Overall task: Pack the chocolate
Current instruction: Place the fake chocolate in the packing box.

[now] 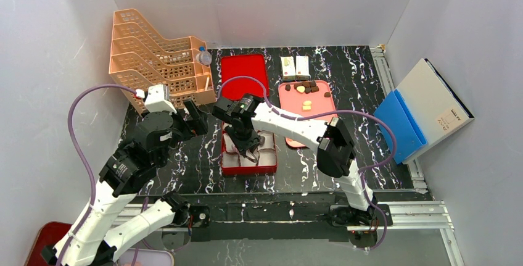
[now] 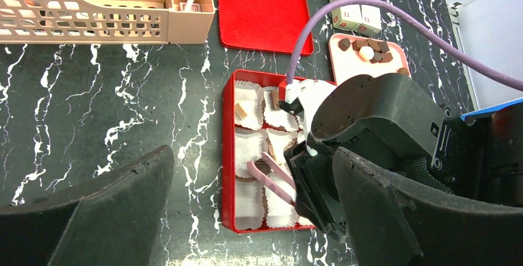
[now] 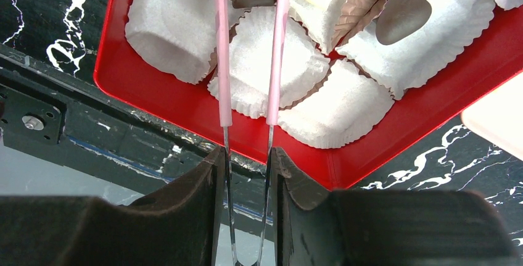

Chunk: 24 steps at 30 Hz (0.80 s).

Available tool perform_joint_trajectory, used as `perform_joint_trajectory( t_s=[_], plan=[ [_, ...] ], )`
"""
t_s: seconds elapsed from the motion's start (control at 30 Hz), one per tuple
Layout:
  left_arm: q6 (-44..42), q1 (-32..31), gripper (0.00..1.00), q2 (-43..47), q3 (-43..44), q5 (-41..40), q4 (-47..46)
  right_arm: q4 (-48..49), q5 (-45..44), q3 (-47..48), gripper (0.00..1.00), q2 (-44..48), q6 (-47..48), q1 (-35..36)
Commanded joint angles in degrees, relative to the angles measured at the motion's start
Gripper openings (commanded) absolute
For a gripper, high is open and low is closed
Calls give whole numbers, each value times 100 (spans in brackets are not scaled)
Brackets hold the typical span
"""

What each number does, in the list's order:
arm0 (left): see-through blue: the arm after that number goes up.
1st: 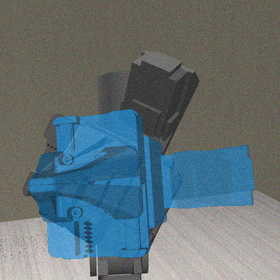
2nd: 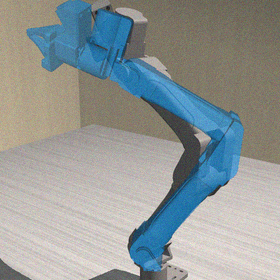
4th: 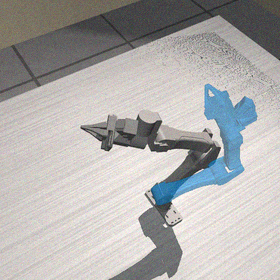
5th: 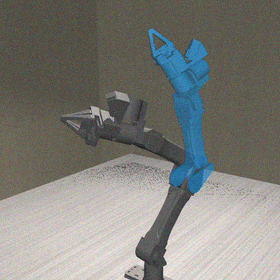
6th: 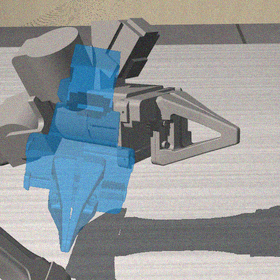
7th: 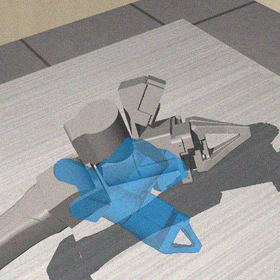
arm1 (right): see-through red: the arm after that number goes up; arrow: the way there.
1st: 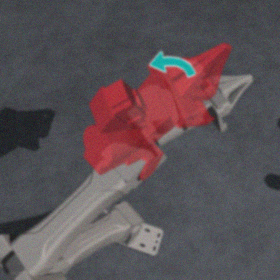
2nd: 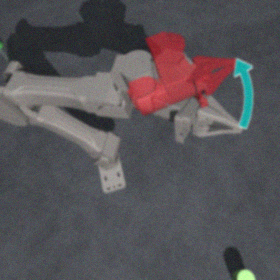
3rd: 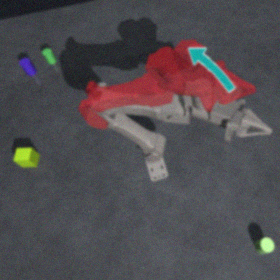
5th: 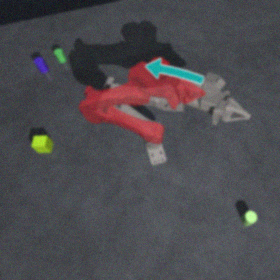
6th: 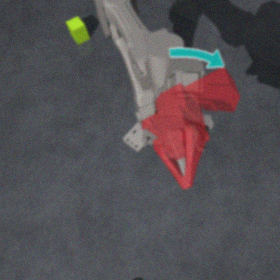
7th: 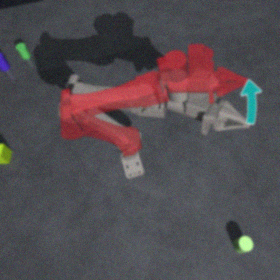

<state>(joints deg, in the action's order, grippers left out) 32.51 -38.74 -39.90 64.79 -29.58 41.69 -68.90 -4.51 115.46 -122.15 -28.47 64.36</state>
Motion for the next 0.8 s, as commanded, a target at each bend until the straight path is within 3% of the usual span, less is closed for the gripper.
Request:
perform_joint_trajectory(
  t_s=[0.0,0.77],
  plan=[
    [-89,-11,98,39,206,-153,129,-18,-65,276,37,24,26,-23],
    [-122,-17,98,-60,157,-134,98,297,74,-395,38,101,56,-94]
  ],
)
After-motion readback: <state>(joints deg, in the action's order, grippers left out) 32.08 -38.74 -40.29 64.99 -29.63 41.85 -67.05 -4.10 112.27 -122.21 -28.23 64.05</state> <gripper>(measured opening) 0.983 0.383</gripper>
